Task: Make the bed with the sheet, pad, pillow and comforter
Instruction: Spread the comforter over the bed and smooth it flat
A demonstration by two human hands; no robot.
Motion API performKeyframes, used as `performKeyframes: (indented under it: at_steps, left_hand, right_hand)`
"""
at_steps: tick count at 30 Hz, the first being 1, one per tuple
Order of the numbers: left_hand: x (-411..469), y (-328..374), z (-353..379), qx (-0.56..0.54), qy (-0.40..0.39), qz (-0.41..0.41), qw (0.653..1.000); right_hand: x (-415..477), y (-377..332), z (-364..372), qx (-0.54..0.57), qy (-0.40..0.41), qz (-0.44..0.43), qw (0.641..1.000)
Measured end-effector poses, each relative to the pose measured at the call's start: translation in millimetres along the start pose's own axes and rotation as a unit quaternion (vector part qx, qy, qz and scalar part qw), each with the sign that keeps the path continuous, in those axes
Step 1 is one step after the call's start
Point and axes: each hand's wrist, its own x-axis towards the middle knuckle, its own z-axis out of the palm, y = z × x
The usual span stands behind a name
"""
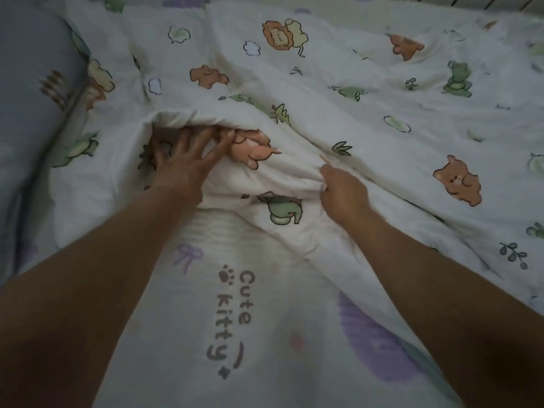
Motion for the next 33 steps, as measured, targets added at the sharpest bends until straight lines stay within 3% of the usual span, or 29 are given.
performKeyframes:
  at_steps: [3, 7, 9, 11, 14, 18, 22, 25, 27, 29, 33]
  left_hand:
    - [39, -1, -13, 0.017, 0.033, 0.058, 0.998]
    - [77, -2, -10, 0.045, 0.104, 0.042, 0.993]
    - [91, -3, 4, 0.041, 0.082, 0.029, 0.995]
    - [92, -5, 18, 0.007, 0.014, 0.050, 0.999]
    - [82, -8, 38, -0.039, -0.098, 0.045, 0.993]
    - [49, -7, 59, 0.052, -0.159, 0.061, 0.984]
    - [26, -6, 62, 0.017, -0.078, 0.047, 0.996]
    - [26, -19, 51, -0.036, -0.018, 0.082, 0.996]
    - [24, -26, 30, -0.085, -0.001, 0.076, 0.993]
    - [8, -35, -1, -0.119, -0.016, 0.026, 0.992]
    - [-20, -60, -46, -0.161, 0.011, 0.011, 0.987]
  right_hand:
    - [29, 11, -9, -0.062, 0.054, 0.039, 0.996]
    - [64, 22, -1, 0.036, 0.043, 0.189, 0.980]
    - [77, 26, 16, 0.131, 0.015, 0.227, 0.965]
    - [79, 27, 38, 0.187, -0.076, 0.205, 0.958]
    - [70, 30, 68, 0.088, -0.249, 0.134, 0.955]
    - [63, 32, 60, 0.111, -0.306, 0.101, 0.940]
    - [42, 28, 53, -0.003, -0.354, 0.018, 0.935]
    - [19, 21, 59, -0.090, -0.302, -0.019, 0.949]
    - [12, 20, 52, -0.044, -0.228, -0.028, 0.972]
    - [6, 12, 35, 0.085, -0.196, -0.043, 0.976]
    - [-7, -18, -14, 0.301, -0.264, -0.012, 0.916]
